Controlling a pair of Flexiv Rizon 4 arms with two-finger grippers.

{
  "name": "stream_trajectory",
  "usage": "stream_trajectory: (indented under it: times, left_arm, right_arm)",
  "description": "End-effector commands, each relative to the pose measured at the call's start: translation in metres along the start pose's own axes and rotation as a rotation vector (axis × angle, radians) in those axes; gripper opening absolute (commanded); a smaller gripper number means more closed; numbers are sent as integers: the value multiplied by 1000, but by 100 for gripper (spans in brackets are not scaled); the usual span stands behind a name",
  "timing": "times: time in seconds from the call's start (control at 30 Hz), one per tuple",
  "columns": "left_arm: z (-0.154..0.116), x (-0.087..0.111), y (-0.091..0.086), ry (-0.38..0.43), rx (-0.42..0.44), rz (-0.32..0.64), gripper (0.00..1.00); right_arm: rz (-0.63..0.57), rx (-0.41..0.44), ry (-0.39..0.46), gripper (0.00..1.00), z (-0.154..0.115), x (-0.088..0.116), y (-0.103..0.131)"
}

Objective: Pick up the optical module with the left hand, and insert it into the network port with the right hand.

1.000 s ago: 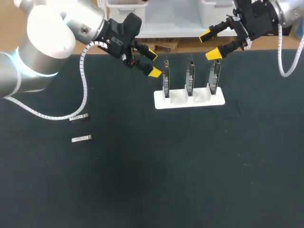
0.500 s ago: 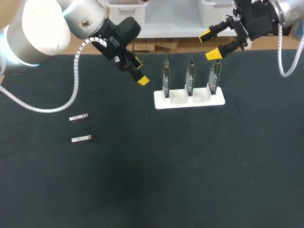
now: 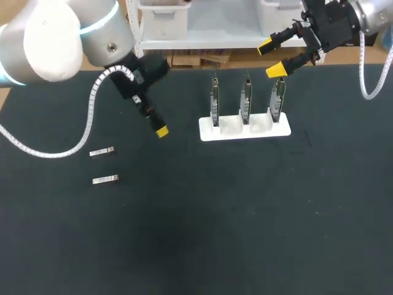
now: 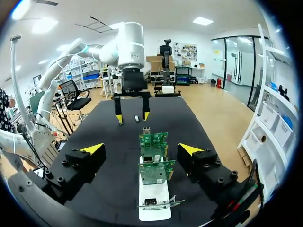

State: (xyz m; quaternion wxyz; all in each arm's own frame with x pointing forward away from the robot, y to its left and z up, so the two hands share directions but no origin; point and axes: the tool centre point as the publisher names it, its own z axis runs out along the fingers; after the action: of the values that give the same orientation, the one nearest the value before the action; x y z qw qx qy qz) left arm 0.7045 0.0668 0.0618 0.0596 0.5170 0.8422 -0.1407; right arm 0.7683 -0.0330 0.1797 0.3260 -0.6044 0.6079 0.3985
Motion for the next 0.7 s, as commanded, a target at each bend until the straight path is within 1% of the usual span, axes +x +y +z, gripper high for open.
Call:
stream_trajectory:
  times: [0.03,0.1,0.17,0.4,0.47,0.7]
  left_arm:
    - [-5,11,0,44,2,-7,100]
    - [-7,19,1,68,2,-18,100]
    - [-9,27,1,70,2,-18,100]
    - [-18,45,1,113,2,11,100]
    - [-16,52,1,157,6,11,100]
    - [-14,79,-2,230,26,10,100]
  right_arm:
    - [-1,5,1,100,0,0,2]
    - [-1,5,1,100,0,0,2]
    - [-1,5,1,100,0,0,2]
    - [-1,5,1,100,0,0,2]
    - [-1,5,1,100,0,0,2]
    - [-1,5,1,100,0,0,2]
